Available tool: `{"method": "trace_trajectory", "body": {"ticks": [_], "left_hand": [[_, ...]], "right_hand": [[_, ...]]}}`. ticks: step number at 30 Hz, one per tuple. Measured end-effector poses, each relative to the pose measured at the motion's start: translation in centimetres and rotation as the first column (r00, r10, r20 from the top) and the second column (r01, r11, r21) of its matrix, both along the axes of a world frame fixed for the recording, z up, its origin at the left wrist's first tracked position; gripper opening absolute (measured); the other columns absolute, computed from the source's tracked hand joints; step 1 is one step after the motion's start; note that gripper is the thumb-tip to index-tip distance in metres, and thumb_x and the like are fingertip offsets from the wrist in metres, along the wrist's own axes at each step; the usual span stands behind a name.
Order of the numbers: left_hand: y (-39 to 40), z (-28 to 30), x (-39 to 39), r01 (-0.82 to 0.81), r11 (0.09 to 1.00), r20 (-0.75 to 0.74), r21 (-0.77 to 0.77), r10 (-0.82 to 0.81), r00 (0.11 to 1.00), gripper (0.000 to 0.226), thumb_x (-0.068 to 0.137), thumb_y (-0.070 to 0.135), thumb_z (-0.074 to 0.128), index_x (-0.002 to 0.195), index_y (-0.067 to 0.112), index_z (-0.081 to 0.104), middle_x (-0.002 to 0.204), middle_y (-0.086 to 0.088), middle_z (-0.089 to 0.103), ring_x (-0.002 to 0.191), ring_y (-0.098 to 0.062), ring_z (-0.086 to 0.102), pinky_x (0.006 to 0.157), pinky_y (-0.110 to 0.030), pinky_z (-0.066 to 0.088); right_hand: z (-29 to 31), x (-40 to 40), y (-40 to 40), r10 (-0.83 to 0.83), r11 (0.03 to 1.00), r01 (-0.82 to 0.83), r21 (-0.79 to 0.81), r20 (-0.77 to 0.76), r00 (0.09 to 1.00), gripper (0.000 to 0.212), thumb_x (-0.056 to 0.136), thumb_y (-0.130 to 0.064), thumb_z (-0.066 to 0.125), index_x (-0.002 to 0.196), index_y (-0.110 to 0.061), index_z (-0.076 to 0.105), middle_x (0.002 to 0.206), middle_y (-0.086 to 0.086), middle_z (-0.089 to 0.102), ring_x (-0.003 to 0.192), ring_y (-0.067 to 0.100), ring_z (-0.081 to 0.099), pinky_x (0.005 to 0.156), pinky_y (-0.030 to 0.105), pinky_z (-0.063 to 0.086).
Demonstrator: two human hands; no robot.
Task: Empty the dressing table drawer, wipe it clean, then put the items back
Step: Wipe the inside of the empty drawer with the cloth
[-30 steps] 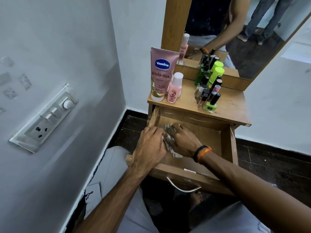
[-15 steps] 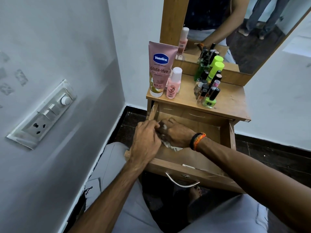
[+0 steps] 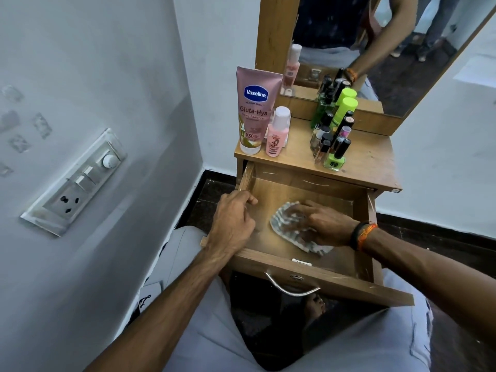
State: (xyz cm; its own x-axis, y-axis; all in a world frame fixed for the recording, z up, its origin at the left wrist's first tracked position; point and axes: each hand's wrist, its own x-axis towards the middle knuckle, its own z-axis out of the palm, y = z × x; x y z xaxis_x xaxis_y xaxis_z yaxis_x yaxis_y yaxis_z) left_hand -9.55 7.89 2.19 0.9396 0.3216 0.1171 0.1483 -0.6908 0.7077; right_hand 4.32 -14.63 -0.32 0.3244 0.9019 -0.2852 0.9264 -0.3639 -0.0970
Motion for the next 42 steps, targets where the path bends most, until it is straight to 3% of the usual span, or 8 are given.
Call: {"method": "trace_trajectory", "body": {"ticks": [4,9,14,21,26,31,38,42], "left_hand": [[-0.2,0.4,0.0,0.005,1.000,0.004,0.013,-0.005,1.000,0.035,0.085,-0.005,0.053,0.109,0.015,0.067,0.118,0.003,0.060,0.109,-0.015,0.047,0.088,-0.022,0.037],[1.1,1.2,0.2,0.012,0.992,0.011,0.122,-0.013,1.000,0.037,0.088,-0.003,0.055,0.119,0.015,0.064,0.125,-0.001,0.058,0.116,-0.015,0.045,0.096,-0.022,0.034],[3.1,0.9,-0.8,-0.076,0.959,-0.032,0.274,0.088,0.996,0.036,0.091,0.004,0.056,0.125,0.010,0.062,0.128,-0.010,0.060,0.117,-0.024,0.049,0.106,-0.040,0.039],[3.1,-0.1,-1.1,-0.134,0.951,-0.032,0.280,0.149,0.988,0.030,0.104,0.022,0.040,0.122,0.006,0.059,0.120,-0.013,0.061,0.110,-0.027,0.052,0.098,-0.039,0.039],[2.7,0.0,-1.0,-0.030,0.927,-0.093,0.374,0.069,0.993,0.047,0.106,0.034,0.024,0.124,0.006,0.057,0.123,-0.014,0.060,0.112,-0.027,0.053,0.100,-0.039,0.039],[2.7,0.2,-0.9,0.079,0.947,-0.166,0.310,-0.028,0.986,0.060,0.105,0.049,0.024,0.154,0.014,0.033,0.159,-0.011,0.034,0.146,-0.028,0.030,0.120,-0.046,0.024],[3.1,-0.4,-0.8,0.145,0.952,-0.228,0.270,-0.083,0.970,0.067,0.103,0.056,0.026,0.160,0.022,0.017,0.167,-0.004,0.015,0.153,-0.026,0.013,0.124,-0.049,0.018],[3.2,-0.6,-0.6,0.130,0.958,-0.234,0.255,-0.069,0.970,0.067,0.102,0.056,0.029,0.159,0.022,0.018,0.166,-0.006,0.019,0.151,-0.029,0.019,0.122,-0.051,0.023]], "right_hand": [[-1.0,-0.9,4.3,-0.083,0.990,0.084,0.112,-0.017,0.996,0.045,0.100,-0.036,0.054,0.145,-0.036,0.050,0.159,0.002,0.033,0.136,0.026,0.033,0.112,0.040,0.037],[-0.9,-3.9,7.8,-0.004,0.986,0.026,0.167,-0.133,0.991,0.023,0.098,-0.035,0.058,0.114,-0.022,0.068,0.138,0.003,0.050,0.109,0.022,0.040,0.094,0.043,0.045],[-0.5,-4.5,5.3,0.173,0.978,-0.146,0.149,-0.184,0.968,0.031,0.102,-0.028,0.053,0.130,-0.034,0.064,0.153,-0.006,0.040,0.126,0.021,0.038,0.104,0.034,0.042],[0.7,-1.5,1.1,0.210,0.977,-0.212,0.011,-0.184,0.960,0.037,0.093,-0.026,0.066,0.128,-0.037,0.065,0.154,-0.007,0.041,0.131,0.016,0.036,0.098,0.018,0.033],[-0.2,-3.5,4.9,0.173,0.982,-0.157,0.105,-0.167,0.971,0.036,0.099,-0.023,0.057,0.134,-0.032,0.061,0.154,-0.006,0.043,0.126,0.021,0.041,0.103,0.031,0.041],[-0.2,-4.6,7.2,0.145,0.981,-0.113,0.156,-0.209,0.967,0.034,0.097,-0.011,0.058,0.125,-0.027,0.068,0.150,-0.007,0.047,0.123,0.022,0.040,0.099,0.032,0.041],[1.0,-2.9,-0.2,0.094,0.994,-0.077,0.072,-0.278,0.956,0.029,0.095,-0.017,0.066,0.122,-0.027,0.071,0.143,-0.023,0.039,0.125,0.008,0.041,0.101,0.034,0.049],[1.4,-1.5,-5.3,-0.046,0.997,0.029,-0.074,-0.251,0.967,0.041,0.087,-0.012,0.073,0.125,-0.028,0.067,0.141,-0.009,0.050,0.128,0.006,0.046,0.089,0.003,0.039]]}}
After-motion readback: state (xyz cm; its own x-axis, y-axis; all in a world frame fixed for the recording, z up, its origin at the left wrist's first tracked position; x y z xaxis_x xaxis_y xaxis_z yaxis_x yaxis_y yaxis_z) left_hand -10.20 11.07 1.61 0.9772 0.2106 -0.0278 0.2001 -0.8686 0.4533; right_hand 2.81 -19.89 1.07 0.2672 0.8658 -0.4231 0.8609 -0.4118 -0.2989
